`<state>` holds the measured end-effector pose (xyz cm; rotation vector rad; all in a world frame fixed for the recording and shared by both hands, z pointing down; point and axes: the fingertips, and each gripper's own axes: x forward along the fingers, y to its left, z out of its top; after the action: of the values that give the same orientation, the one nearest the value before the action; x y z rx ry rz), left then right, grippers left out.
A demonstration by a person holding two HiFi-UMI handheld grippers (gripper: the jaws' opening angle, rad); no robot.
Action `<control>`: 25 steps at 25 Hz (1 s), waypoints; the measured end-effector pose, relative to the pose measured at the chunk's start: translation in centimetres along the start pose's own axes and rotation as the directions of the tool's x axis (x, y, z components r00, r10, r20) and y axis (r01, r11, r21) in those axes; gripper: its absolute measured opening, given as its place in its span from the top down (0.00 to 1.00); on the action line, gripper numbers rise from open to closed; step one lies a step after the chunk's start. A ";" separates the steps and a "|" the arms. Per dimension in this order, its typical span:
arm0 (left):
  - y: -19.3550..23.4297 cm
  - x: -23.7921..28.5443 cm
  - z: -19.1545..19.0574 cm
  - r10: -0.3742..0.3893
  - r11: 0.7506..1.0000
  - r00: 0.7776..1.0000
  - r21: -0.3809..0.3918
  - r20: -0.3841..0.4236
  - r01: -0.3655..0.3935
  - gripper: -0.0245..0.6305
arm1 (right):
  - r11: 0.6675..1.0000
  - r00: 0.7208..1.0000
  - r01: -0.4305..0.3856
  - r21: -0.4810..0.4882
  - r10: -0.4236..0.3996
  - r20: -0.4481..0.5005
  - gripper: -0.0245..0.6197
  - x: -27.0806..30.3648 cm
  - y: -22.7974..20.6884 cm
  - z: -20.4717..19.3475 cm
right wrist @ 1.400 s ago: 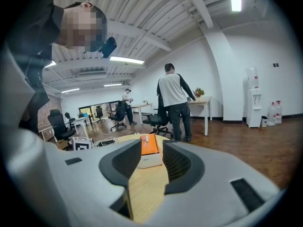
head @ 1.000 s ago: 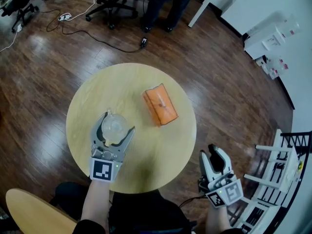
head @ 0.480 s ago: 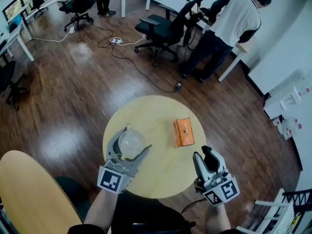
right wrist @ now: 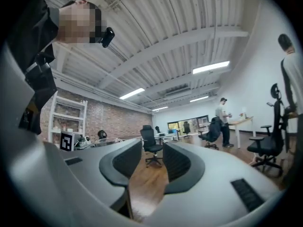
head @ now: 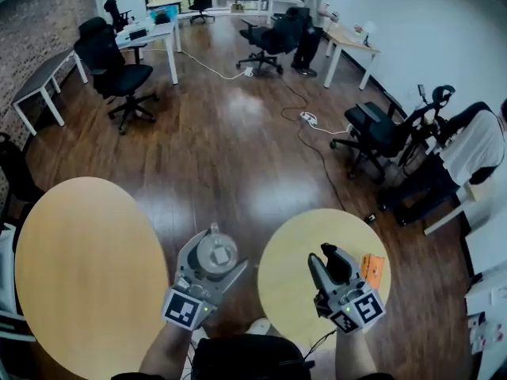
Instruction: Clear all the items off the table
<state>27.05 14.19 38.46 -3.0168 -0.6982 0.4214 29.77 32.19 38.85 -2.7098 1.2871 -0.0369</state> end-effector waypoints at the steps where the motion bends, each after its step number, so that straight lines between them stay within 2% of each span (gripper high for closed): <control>1: 1.8 -2.0 0.6 0.045 0.999 0.999 0.018 -0.011 -0.045 0.35 | 0.999 0.999 -0.041 0.009 0.041 -0.001 0.74 1.8 1.6 -0.1; 4: 6.7 -8.1 2.1 0.173 0.983 0.984 0.077 -0.047 -0.169 0.35 | 0.985 0.985 -0.173 0.028 0.173 -0.001 0.74 6.9 7.1 -0.5; 7: 11.2 -14.8 4.2 0.308 0.946 0.951 0.114 -0.025 -0.303 0.35 | 0.946 0.946 -0.324 0.020 0.324 -0.014 0.74 11.9 13.8 -1.4; 10: 14.4 -21.8 6.4 0.436 0.892 0.900 0.141 -0.008 -0.430 0.35 | 0.883 0.883 -0.469 0.036 0.470 -0.011 0.74 16.3 21.1 -1.5; 15: 18.8 -33.2 9.5 0.577 0.800 0.817 0.202 0.001 -0.565 0.35 | 0.764 0.765 -0.643 0.056 0.644 -0.008 0.74 21.8 34.3 -2.3; 17: 20.0 -37.7 10.4 0.640 0.750 0.768 0.217 0.003 -0.625 0.35 | 0.707 0.708 -0.704 0.068 0.706 -0.017 0.74 23.2 39.2 -3.2; 20: 20.9 -43.9 11.6 0.734 0.656 0.679 0.247 0.014 -0.714 0.35 | 0.606 0.605 -0.791 0.083 0.795 -0.043 0.74 24.4 45.8 -4.7; 22: 20.8 -46.9 12.0 0.787 0.593 0.617 0.259 0.018 -0.763 0.35 | 0.546 0.543 -0.832 0.094 0.838 -0.064 0.74 24.6 48.6 -5.5; 25: 20.6 -50.0 12.0 0.845 0.513 0.535 0.263 0.018 -0.817 0.35 | 0.484 0.476 -0.866 0.128 0.875 -0.089 0.74 25.2 50.8 -6.5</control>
<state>-10.47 -26.53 38.12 -2.8599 0.8568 0.2812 6.10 -19.78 37.27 -1.6693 2.4999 -0.1584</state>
